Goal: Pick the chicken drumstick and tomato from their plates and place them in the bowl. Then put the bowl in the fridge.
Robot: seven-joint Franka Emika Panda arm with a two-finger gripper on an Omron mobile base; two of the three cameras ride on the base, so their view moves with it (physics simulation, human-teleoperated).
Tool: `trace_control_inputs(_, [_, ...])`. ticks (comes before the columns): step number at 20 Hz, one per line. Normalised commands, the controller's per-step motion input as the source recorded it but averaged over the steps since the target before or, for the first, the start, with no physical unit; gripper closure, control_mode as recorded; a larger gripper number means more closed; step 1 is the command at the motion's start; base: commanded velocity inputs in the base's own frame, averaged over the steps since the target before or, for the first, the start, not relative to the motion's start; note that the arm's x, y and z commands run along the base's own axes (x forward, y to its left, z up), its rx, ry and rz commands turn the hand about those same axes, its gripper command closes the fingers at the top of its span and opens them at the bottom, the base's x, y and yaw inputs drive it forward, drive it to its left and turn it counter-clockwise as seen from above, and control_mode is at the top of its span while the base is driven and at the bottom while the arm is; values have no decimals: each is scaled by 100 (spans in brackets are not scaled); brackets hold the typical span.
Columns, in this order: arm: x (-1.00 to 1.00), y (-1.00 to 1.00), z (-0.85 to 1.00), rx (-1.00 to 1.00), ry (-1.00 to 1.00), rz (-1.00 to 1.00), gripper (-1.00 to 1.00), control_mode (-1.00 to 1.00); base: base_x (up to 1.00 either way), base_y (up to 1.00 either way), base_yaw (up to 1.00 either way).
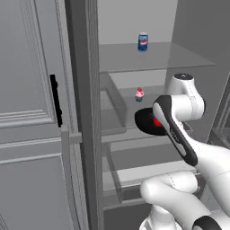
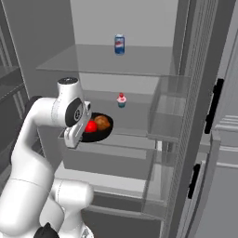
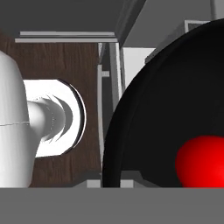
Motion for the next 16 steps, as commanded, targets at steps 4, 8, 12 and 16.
trace_control_inputs(4, [0,0,0,0,0,0,100,100,52,0,1])
trace_control_inputs(8, [0,0,0,0,0,0,100,100,40,0,0])
trace_control_inputs(12, [0,0,0,0,0,0,100,100,36,0,0])
trace_control_inputs(16, [0,0,0,0,0,0,100,100,51,0,0])
